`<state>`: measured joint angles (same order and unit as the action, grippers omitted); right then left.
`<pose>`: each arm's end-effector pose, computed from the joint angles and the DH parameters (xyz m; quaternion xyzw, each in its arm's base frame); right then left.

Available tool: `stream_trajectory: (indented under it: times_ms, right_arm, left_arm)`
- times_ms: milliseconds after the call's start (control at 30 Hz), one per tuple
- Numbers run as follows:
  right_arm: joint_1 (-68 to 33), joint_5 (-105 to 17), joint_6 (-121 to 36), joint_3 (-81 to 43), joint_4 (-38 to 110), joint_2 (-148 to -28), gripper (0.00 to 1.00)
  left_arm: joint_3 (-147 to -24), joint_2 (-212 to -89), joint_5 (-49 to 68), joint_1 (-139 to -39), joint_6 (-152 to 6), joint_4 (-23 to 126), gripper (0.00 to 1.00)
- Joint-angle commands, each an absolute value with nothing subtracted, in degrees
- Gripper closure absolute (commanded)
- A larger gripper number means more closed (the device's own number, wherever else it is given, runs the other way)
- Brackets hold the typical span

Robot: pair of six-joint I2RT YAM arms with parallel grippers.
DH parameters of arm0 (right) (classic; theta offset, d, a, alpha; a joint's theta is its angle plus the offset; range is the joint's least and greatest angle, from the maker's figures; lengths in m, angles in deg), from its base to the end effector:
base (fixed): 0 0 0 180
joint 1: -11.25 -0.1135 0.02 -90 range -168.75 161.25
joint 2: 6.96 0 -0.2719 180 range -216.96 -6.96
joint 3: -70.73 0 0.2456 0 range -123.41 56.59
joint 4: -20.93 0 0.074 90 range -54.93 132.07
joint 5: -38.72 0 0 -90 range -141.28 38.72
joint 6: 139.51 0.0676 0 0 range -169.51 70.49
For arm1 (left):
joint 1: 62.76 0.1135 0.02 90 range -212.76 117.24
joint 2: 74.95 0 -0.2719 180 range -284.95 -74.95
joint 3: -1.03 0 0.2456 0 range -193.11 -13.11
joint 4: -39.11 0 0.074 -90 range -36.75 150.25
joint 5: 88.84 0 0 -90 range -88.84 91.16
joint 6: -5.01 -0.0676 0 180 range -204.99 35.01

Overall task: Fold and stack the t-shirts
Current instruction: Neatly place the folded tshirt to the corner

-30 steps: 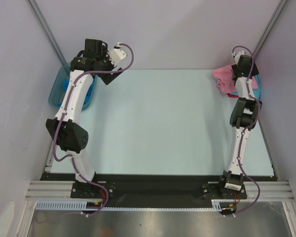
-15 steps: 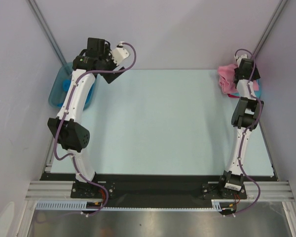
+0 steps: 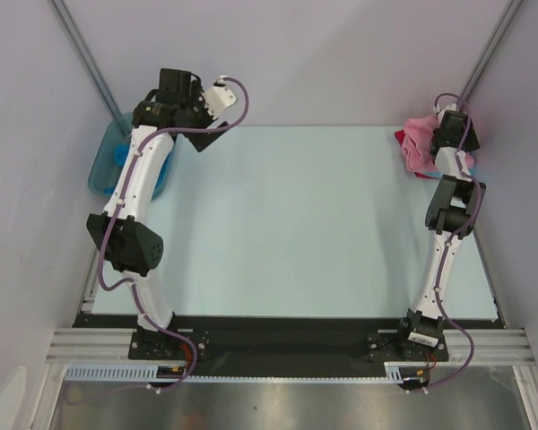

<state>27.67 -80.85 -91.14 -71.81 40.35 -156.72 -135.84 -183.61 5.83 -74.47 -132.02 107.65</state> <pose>0.5826 -0.2065 0.1600 -0.0488 0.8322 -0.4363 0.3386 0.4211 -0.0929 0.3957 0.4596 0.7818 0.0921 0.4111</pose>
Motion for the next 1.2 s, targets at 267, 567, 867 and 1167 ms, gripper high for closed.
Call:
stream_trajectory:
  times_ms: [267, 567, 867, 1167]
  right_arm:
    - [31.02, -88.02, -93.90, -69.80, 43.78, -151.11, 0.27]
    - [27.86, -91.89, -96.36, -74.37, 29.90, -145.31, 0.30]
    - [21.54, -88.56, -90.65, -80.52, 27.78, -139.69, 0.33]
    - [12.14, -57.64, -79.83, -78.33, 52.20, -138.43, 0.65]
  left_arm:
    - [-135.10, -180.69, 8.63, -75.07, -131.75, 106.17, 0.03]
    - [-133.61, -179.28, 8.81, -75.07, -130.87, 103.97, 0.04]
    - [-133.87, -178.49, 8.20, -75.24, -129.38, 101.68, 0.04]
    - [-131.50, -178.05, 9.51, -76.12, -129.29, 99.58, 0.05]
